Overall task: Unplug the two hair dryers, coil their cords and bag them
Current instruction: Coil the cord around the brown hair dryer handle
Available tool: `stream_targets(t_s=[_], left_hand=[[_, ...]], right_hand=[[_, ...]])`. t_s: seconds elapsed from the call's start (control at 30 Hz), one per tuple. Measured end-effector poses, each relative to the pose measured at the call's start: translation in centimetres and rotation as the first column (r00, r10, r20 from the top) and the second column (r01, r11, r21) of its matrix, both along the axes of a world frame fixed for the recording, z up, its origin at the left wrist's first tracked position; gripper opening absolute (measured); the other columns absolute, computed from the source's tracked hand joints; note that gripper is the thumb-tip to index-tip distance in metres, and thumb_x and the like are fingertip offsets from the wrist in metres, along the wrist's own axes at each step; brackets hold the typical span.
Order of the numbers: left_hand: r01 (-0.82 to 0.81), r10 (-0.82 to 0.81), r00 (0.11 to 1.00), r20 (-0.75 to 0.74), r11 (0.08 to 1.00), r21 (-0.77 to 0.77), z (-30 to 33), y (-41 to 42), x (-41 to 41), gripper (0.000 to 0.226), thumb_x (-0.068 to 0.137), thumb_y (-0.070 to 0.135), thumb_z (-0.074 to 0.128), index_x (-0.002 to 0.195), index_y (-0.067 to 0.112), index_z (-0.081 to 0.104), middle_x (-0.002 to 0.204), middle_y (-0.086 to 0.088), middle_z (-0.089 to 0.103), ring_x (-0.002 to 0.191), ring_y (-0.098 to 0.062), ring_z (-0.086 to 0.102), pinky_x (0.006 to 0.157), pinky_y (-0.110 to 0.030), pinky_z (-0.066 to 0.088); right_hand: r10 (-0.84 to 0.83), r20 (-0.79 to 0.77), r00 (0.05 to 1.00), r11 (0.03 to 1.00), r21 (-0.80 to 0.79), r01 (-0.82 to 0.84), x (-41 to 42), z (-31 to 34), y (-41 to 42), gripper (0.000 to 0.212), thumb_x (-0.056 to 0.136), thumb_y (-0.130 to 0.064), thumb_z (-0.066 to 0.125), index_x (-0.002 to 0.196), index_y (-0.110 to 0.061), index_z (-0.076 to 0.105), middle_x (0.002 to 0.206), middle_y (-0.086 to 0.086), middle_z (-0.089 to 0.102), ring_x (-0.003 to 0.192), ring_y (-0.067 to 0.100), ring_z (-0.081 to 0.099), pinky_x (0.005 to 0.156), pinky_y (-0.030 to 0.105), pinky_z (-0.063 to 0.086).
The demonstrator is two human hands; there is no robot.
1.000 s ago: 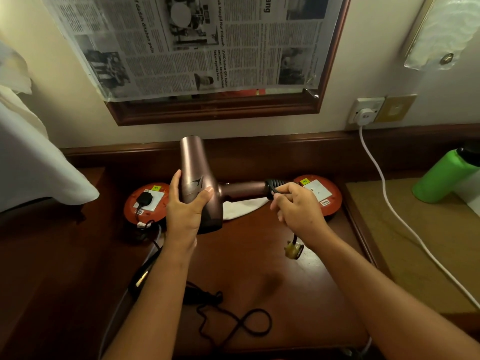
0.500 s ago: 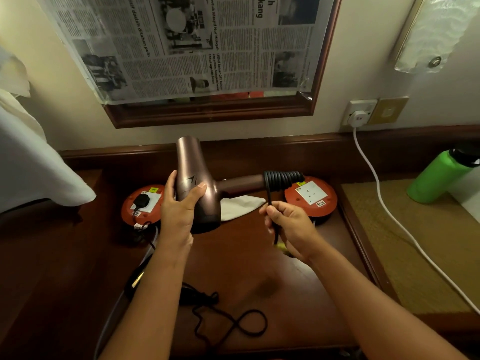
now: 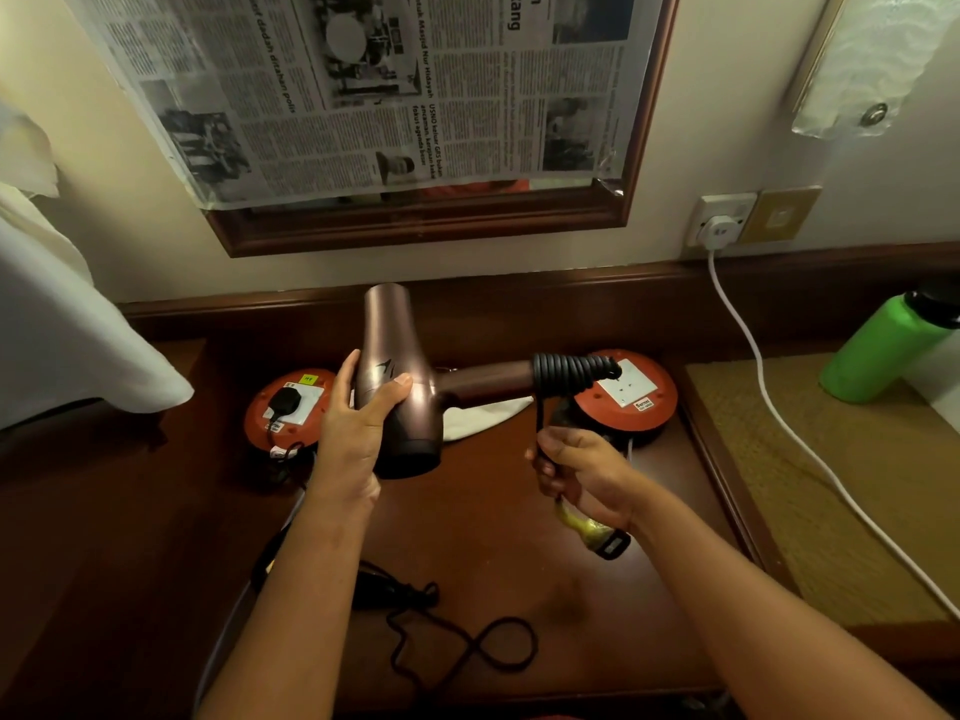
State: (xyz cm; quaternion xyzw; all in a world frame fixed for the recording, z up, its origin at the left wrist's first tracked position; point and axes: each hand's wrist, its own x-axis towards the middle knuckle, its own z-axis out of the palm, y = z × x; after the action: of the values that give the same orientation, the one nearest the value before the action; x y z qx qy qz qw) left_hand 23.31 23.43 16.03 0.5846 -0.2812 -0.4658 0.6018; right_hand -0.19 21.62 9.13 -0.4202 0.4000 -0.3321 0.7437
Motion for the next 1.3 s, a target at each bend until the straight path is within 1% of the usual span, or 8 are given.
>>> stream_targets(t_s=[0.23,0.43,0.53,0.6,0.7,0.87,1.13,1.3], left_hand=[[0.094,-0.094,0.996,0.008,0.996,-0.009,0.6,0.2,0.7,0.074,0.079,0.016,0.072,0.142,0.035,0.038,0.12,0.003,0.059,0.09,-0.019,0.069,0.062,-0.029,0.056],[0.181,-0.182,0.981,0.066,0.983,0.021,1.2,0.8,1.5,0.071,0.081,0.017,0.07,0.142,0.036,0.04,0.116,0.009,0.058,0.089,-0.014,0.068,0.059,-0.022,0.055],[0.226,-0.229,0.969,0.097,0.973,0.041,1.2,0.9,1.8,0.07,0.081,0.022,0.07,0.142,0.04,0.039,0.117,0.011,0.055,0.095,-0.017,0.066,0.061,-0.023,0.055],[0.239,-0.243,0.965,0.099,0.97,0.051,1.2,0.9,1.9,0.071,0.081,0.022,0.069,0.142,0.041,0.038,0.115,0.011,0.054,0.095,-0.018,0.066,0.06,-0.022,0.055],[0.248,-0.252,0.965,0.071,0.967,0.06,1.1,0.6,2.1,0.074,0.078,0.023,0.07,0.142,0.041,0.038,0.121,0.006,0.055,0.095,-0.02,0.067,0.059,-0.024,0.056],[0.277,-0.282,0.956,0.084,0.959,0.065,0.9,0.3,2.1,0.072,0.08,0.022,0.069,0.142,0.041,0.038,0.114,0.01,0.055,0.094,-0.02,0.067,0.06,-0.023,0.056],[0.274,-0.277,0.937,0.215,0.961,0.045,0.5,-0.4,2.0,0.077,0.08,0.019,0.073,0.144,0.039,0.036,0.114,0.013,0.056,0.098,-0.017,0.065,0.075,-0.028,0.055],[0.303,-0.305,0.894,0.327,0.951,0.061,0.2,-0.8,1.7,0.078,0.081,0.02,0.073,0.144,0.041,0.033,0.109,0.019,0.052,0.096,-0.012,0.063,0.074,-0.025,0.054]], right_hand=[[0.236,-0.178,0.955,0.971,0.009,-0.238,-1.4,0.4,-2.6,0.039,0.089,-0.044,0.053,0.069,-0.01,0.056,0.055,0.001,0.035,0.048,0.014,0.03,0.052,0.029,0.028],[0.365,-0.283,0.887,0.928,0.04,-0.369,-3.5,2.2,-5.1,0.01,0.095,-0.003,0.048,0.098,-0.002,0.057,0.063,0.001,0.05,0.051,0.009,0.043,0.056,0.025,0.04],[0.381,-0.563,0.733,0.887,0.0,-0.461,-3.6,3.6,-6.6,0.016,0.089,0.0,0.051,0.088,0.0,0.067,0.066,0.014,0.058,0.053,0.02,0.052,0.058,0.033,0.044],[0.33,-0.738,0.588,0.841,-0.053,-0.538,-3.0,4.7,-7.1,0.017,0.086,0.002,0.054,0.083,-0.002,0.07,0.061,0.009,0.06,0.051,0.017,0.054,0.055,0.028,0.044],[0.318,-0.768,0.556,0.807,-0.089,-0.584,-2.4,6.5,-7.6,0.014,0.087,0.002,0.057,0.09,0.005,0.071,0.058,-0.001,0.061,0.05,0.009,0.054,0.049,0.019,0.044],[0.403,-0.768,0.498,0.737,-0.05,-0.674,-2.1,8.7,-8.5,0.016,0.092,-0.007,0.056,0.094,-0.004,0.072,0.076,0.002,0.07,0.066,0.009,0.064,0.065,0.02,0.049],[0.206,-0.902,0.38,0.647,-0.166,-0.744,-1.2,9.7,-9.1,0.012,0.089,-0.014,0.064,0.089,-0.017,0.076,0.086,-0.002,0.071,0.082,0.011,0.065,0.078,0.024,0.052],[-0.01,-0.976,0.216,0.535,-0.188,-0.824,-0.4,10.0,-9.0,0.006,0.083,-0.026,0.071,0.082,-0.021,0.074,0.077,-0.013,0.065,0.077,0.006,0.059,0.064,0.019,0.044]])
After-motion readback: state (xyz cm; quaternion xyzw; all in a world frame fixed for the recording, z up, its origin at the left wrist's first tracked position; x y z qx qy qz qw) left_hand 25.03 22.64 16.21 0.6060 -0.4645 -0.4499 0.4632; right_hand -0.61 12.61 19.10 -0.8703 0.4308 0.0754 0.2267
